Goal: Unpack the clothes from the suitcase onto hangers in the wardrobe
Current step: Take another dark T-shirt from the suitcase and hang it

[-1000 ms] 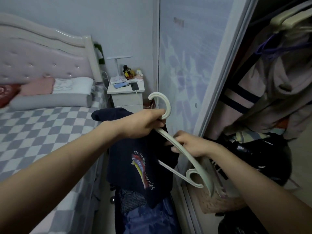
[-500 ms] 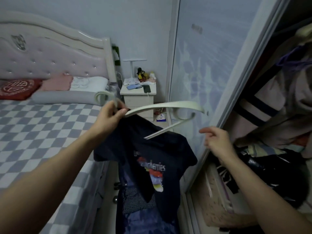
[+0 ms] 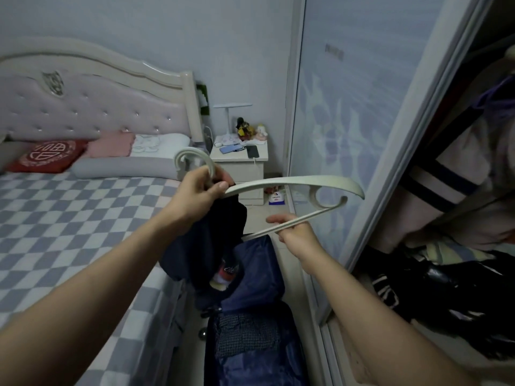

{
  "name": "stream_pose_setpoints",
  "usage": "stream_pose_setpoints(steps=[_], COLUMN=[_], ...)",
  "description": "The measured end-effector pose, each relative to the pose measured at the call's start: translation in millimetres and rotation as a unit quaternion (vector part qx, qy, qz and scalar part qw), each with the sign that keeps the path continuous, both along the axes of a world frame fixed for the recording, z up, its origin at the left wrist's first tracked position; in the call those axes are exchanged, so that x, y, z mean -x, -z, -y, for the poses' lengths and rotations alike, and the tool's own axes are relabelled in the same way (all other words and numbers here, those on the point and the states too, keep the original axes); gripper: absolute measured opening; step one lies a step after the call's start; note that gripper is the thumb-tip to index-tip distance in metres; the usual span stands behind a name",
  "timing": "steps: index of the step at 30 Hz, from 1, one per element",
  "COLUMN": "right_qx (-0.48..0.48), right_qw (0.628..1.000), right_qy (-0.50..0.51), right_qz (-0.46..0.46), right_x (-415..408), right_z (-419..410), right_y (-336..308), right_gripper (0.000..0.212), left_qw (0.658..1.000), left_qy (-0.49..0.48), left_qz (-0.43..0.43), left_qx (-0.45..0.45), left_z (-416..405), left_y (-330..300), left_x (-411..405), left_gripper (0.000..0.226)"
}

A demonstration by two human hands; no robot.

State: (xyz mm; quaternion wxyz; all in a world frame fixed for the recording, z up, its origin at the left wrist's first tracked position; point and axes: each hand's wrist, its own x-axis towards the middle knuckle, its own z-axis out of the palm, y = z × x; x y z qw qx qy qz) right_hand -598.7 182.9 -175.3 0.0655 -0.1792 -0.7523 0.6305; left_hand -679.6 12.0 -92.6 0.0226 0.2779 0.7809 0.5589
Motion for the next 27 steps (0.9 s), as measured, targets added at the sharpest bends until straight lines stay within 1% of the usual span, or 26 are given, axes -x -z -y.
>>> stream_pose_setpoints(steps=[3, 5, 6, 8, 9, 10, 12, 14, 17, 19, 23, 25, 27], right_qx=[0.004, 0.01, -0.01, -0.025, -0.021, -0.026, -0.038, -0.051, -0.062, -0.063, -0.155, -0.246, -0.353], right_qw=[0.999, 0.998, 0.997, 0.995, 0.996, 0.997, 0.998, 0.998, 0.994, 0.991, 0.977, 0.959, 0.929], right_qy=[-0.048, -0.058, -0.062, -0.046, -0.027, -0.006, 0.024, 0.046, 0.071, 0.093, 0.126, 0.127, 0.104], right_qz=[-0.005, 0.023, 0.05, 0.087, 0.088, 0.078, 0.052, 0.004, -0.055, -0.068, -0.073, -0.054, -0.03], right_x=[8, 13, 17, 20, 19, 19, 16, 11, 4, 1, -5, -11, -17], right_z=[15, 23, 27, 36, 39, 41, 35, 21, -10, -30, -60, -69, -77], right_y=[0, 1, 3, 7, 8, 9, 10, 5, -13, -27, -41, -45, -52], right_gripper=[0.02, 0.017, 0.017, 0.014, 0.007, 0.013, 0.036, 0.047, 0.049, 0.047, 0.039, 0.031, 0.033], left_qw=[0.999, 0.998, 0.997, 0.996, 0.995, 0.995, 0.994, 0.993, 0.994, 0.995, 0.996, 0.996, 0.993], left_qy=[0.022, 0.027, 0.027, 0.029, 0.027, 0.021, -0.004, -0.042, -0.084, -0.083, -0.068, -0.061, -0.055], left_qz=[0.024, 0.048, 0.062, 0.078, 0.08, 0.081, 0.085, 0.085, 0.067, 0.053, 0.036, 0.003, -0.028], left_qx=[-0.015, -0.021, -0.026, -0.039, -0.045, -0.051, -0.062, -0.067, -0.03, 0.009, 0.045, 0.072, 0.102], left_z=[7, 12, 15, 20, 22, 24, 29, 37, 46, 47, 31, 20, 9], left_y=[-8, -13, -15, -16, -16, -14, -10, -3, 10, 17, 20, 15, 9], left_x=[-6, -9, -10, -13, -14, -14, -11, -5, 0, -2, -6, -3, -2], left_gripper=[0.029, 0.031, 0.031, 0.031, 0.031, 0.031, 0.03, 0.03, 0.031, 0.031, 0.03, 0.029, 0.028])
